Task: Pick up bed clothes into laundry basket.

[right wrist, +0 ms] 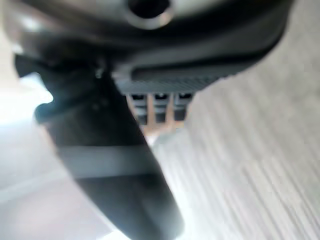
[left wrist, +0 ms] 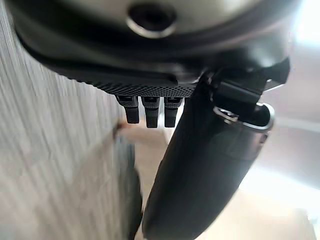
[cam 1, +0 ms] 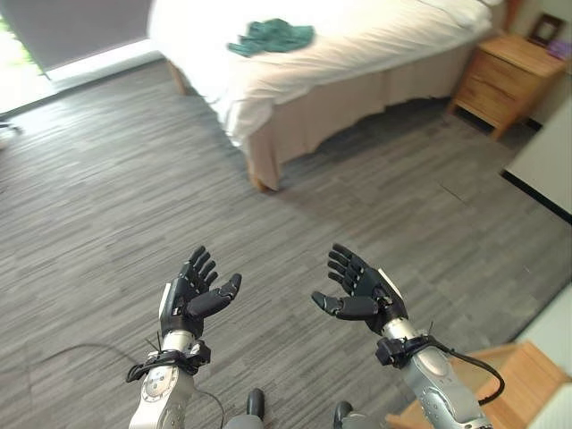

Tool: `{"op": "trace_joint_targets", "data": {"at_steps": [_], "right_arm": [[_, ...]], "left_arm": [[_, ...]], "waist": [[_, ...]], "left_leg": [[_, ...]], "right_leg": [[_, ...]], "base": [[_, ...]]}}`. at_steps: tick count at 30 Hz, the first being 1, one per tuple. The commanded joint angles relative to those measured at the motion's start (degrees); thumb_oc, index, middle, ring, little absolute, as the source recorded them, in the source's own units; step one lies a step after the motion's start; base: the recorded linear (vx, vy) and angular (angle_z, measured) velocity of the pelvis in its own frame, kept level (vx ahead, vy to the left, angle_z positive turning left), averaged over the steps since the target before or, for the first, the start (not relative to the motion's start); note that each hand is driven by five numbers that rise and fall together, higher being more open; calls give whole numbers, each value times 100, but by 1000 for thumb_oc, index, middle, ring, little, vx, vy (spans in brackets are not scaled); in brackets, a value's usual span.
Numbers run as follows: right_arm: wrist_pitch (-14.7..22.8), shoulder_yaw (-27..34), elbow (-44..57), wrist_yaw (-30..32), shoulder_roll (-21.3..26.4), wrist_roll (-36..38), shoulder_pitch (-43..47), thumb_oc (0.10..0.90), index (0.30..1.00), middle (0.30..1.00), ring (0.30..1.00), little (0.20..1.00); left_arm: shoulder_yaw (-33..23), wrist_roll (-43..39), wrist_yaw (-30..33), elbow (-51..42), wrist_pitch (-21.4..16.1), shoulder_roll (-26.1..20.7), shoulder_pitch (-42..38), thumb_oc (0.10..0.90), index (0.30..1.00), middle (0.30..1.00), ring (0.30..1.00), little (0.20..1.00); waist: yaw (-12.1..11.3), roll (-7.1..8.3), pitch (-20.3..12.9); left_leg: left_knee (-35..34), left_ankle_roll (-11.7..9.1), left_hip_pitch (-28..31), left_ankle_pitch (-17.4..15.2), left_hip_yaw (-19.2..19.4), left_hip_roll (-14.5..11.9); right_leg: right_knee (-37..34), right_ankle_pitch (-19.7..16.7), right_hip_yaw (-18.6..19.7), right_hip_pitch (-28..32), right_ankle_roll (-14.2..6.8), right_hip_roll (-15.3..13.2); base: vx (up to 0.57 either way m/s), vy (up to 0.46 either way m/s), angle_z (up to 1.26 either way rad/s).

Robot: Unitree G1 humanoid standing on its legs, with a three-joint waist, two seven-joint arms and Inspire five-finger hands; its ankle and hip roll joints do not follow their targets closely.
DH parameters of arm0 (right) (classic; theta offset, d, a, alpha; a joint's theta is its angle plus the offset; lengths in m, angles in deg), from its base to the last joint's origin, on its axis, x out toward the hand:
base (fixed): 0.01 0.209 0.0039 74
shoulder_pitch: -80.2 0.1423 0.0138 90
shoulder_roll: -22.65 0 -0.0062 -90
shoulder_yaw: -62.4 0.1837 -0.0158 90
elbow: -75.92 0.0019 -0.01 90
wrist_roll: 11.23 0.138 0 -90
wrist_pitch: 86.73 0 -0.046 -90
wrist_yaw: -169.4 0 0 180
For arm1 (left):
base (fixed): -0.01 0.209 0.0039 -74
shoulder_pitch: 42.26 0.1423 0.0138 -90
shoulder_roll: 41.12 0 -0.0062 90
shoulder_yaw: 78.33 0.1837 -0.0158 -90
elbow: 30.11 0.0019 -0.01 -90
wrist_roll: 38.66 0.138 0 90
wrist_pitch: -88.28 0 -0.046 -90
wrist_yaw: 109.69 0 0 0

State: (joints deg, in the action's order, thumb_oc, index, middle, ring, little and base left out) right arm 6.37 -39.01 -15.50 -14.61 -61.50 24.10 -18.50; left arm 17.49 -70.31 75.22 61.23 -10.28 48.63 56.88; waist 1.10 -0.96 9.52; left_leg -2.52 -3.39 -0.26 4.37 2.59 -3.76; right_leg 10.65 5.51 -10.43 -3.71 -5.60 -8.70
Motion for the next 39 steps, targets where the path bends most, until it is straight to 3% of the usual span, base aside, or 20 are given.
{"op": "trace_joint_targets", "data": {"at_steps": [1, 4, 7, 13, 17, 18, 20, 21, 22, 24, 25, 26, 27, 28, 30, 31, 32, 34, 36, 39], "right_arm": [[564, -15, 557, -166, -171, 75, 597, 800, 900, 900, 900, 900], [589, -205, 610, -198, -220, -153, 749, 800, 900, 900, 900, 900], [580, -289, 643, -208, -228, -206, 749, 800, 900, 900, 900, 900], [619, -141, 434, -145, -273, 324, 495, 800, 900, 900, 900, 900], [596, 88, 539, -171, -276, 489, 247, 800, 900, 900, 900, 900], [598, 90, 495, -225, -256, 493, 241, 800, 900, 900, 900, 900], [622, 27, 362, -190, -259, 608, 249, 800, 900, 900, 900, 900], [643, -29, 345, -180, -242, 742, 266, 800, 900, 900, 900, 900], [671, -41, 370, -177, -223, 928, 277, 800, 900, 900, 900, 900], [738, -6, 374, -114, -201, 1231, 260, 800, 900, 900, 900, 900], [739, -1, 372, -116, -207, 1233, 264, 800, 900, 900, 900, 900], [766, 60, 349, -37, -185, 1236, 267, 800, 900, 900, 900, 900], [719, 59, 365, 1, -112, 1138, 290, 800, 900, 900, 900, 900], [719, 77, 452, -34, -49, 1152, 304, 800, 900, 900, 900, 900], [741, 171, 567, -127, 53, 986, 253, 800, 900, 900, 900, 900], [740, 176, 571, -127, 55, 984, 247, 800, 900, 900, 900, 900], [755, 154, 539, -84, 64, 780, 235, 800, 900, 900, 900, 900], [775, 99, 394, -79, -8, 737, 267, 800, 900, 900, 900, 900], [745, 80, 308, -88, -74, 713, 283, 800, 900, 900, 900, 900], [673, -33, 341, -280, -222, 696, 241, 800, 900, 900, 900, 900]], "left_arm": [[-223, 314, -23, -649, -610, -349, -387, 800, 900, 900, 900, 900], [-136, 277, 57, -509, -594, -310, -508, 800, 900, 900, 900, 900], [-101, 396, 38, -521, -593, -395, -578, 800, 900, 900, 900, 900], [-19, 368, 142, -533, -714, -442, -1031, 800, 900, 900, 900, 900], [-149, 388, 209, -472, -787, -446, -1168, 800, 900, 900, 900, 900], [-195, 394, 240, -441, -812, -408, -1168, 800, 900, 900, 900, 900], [-198, 330, 318, -412, -826, -267, -1063, 800, 900, 900, 900, 900], [-195, 242, 364, -362, -804, -178, -1027, 800, 900, 900, 900, 900], [-229, 106, 458, -338, -805, -95, -1009, 800, 900, 900, 900, 900], [-179, 28, 422, -439, -776, -108, -1044, 800, 900, 900, 900, 900], [-177, 29, 423, -439, -775, -114, -1050, 800, 900, 900, 900, 900], [-138, 49, 417, -431, -780, -119, -1102, 800, 900, 900, 900, 900], [-109, 57, 394, -422, -761, -107, -1111, 800, 900, 900, 900, 900], [-69, -47, 364, -405, -764, -94, -1152, 800, 900, 900, 900, 900], [-106, -100, 290, -311, -765, -140, -1121, 800, 900, 900, 900, 900], [-101, -101, 289, -308, -768, -137, -1123, 800, 900, 900, 900, 900], [-120, -87, 300, -275, -802, -154, -1082, 800, 900, 900, 900, 900], [-203, -107, 318, -261, -839, -104, -939, 800, 900, 900, 900, 900], [-312, -10, 375, -273, -867, -107, -830, 800, 900, 900, 900, 900], [-491, 66, 346, -357, -894, -198, -652, 800, 900, 900, 900, 900]], "waist": [[-34, 290, -288], [22, 229, -28], [206, 151, 114], [851, 94, 216], [1047, 219, -110], [1080, 221, -239], [1099, 167, -454], [1076, 269, -510], [988, 364, -476], [766, 663, -288], [778, 688, -296], [604, 761, -183], [447, 761, -93], [296, 754, -73], [78, 576, -112], [54, 609, -104], [-154, 420, -166], [-375, 346, -227], [-478, 372, -310], [-581, 499, -474]], "left_leg": [[370, 187, -7, -709, 118, 274], [350, 395, 171, -794, 218, 383], [147, 437, 511, -872, -23, 395], [-152, 282, 1488, -1515, -770, 300], [-26, 67, 2070, -2033, -1050, 77], [285, -34, 2081, -1962, -1018, -58], [1653, -269, 1721, -987, -1003, -233], [2889, -339, 1233, -302, -929, -227], [3832, -339, 746, 98, -750, -298], [5169, -108, -188, -53, -570, -250], [5175, -102, -220, -32, -578, -221], [5359, -71, -784, -248, -483, -6], [5313, -53, -1299, -384, -417, 66], [4664, -65, -1774, -334, -277, 15], [2585, -113, -1866, -44, -3, -286], [2456, -110, -1789, 35, 40, -259], [1197, -149, -1823, 335, -97, -207], [-14, -261, -1884, 609, -298, 43], [30, -396, -1992, 796, -265, 0], [739, -250, -1871, 747, -228, -86]], "right_leg": [[-477, -455, 293, 104, -215, -185], [966, -841, 468, -580, -378, -404], [1407, -1064, 870, -1278, -369, -151], [-614, -1478, 1252, -2142, -529, 47], [-920, -1645, 889, -2004, -535, -94], [-863, -1693, 883, -1889, -517, -60], [-659, -1608, 909, -1608, -270, 219], [-680, -1512, 868, -1314, -65, 218], [-763, -1396, 817, -980, 137, 257], [-956, -1129, 899, -411, 421, 270], [-960, -1142, 894, -427, 417, 241], [-1034, -991, 998, -136, 452, 273], [-1100, -900, 1070, 149, 431, 311], [-1220, -751, 1125, 440, 410, 335], [-1310, -358, 1167, 921, 320, 477], [-1307, -369, 1190, 923, 318, 441], [-1336, -116, 1331, 1225, 276, 568], [-1416, 171, 1590, 1674, 275, 604], [-1430, 395, 1814, 2169, 242, 453], [-1168, 405, 1976, 2273, 69, 170]], "base": [[-12, 214, -12], [-14, 234, -20], [194, 115, -9], [480, -37, 34], [543, -220, 87], [566, -326, 16], [548, -338, -6], [571, -431, 34], [531, -510, 77], [380, -413, 73], [259, -251, -6], [320, -170, -24], [618, -197, -8], [718, -80, 18], [676, 45, 4], [724, 119, -17], [682, 109, -44], [825, 116, -55], [682, 119, -62], [566, 150, -110]]}}
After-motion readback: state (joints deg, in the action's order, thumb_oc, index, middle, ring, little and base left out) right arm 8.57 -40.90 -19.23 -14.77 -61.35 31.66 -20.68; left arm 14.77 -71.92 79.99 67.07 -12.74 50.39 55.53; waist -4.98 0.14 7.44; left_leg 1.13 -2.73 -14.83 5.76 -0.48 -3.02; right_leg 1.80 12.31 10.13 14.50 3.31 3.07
